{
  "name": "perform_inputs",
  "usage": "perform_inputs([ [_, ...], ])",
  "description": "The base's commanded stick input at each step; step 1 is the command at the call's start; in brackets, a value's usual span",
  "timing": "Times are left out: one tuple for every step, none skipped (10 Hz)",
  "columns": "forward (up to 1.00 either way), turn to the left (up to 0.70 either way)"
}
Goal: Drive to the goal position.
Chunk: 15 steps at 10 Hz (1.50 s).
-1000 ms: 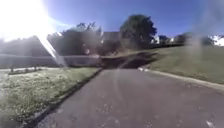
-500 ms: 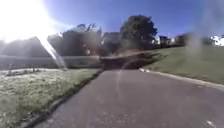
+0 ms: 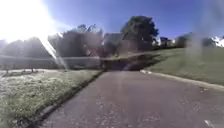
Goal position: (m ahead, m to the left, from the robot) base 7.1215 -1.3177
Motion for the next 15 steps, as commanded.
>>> perform_inputs([
  [0.45,0.00],
  [0.45,0.00],
  [0.45,0.00],
  [0.45,0.00],
  [0.45,0.00],
  [0.45,0.00],
  [0.45,0.00],
  [0.45,0.00],
  [0.45,0.00],
  [0.45,0.00],
  [0.45,0.00],
  [0.45,0.00],
  [0.45,0.00],
  [0.45,0.00],
  [0.45,0.00],
])
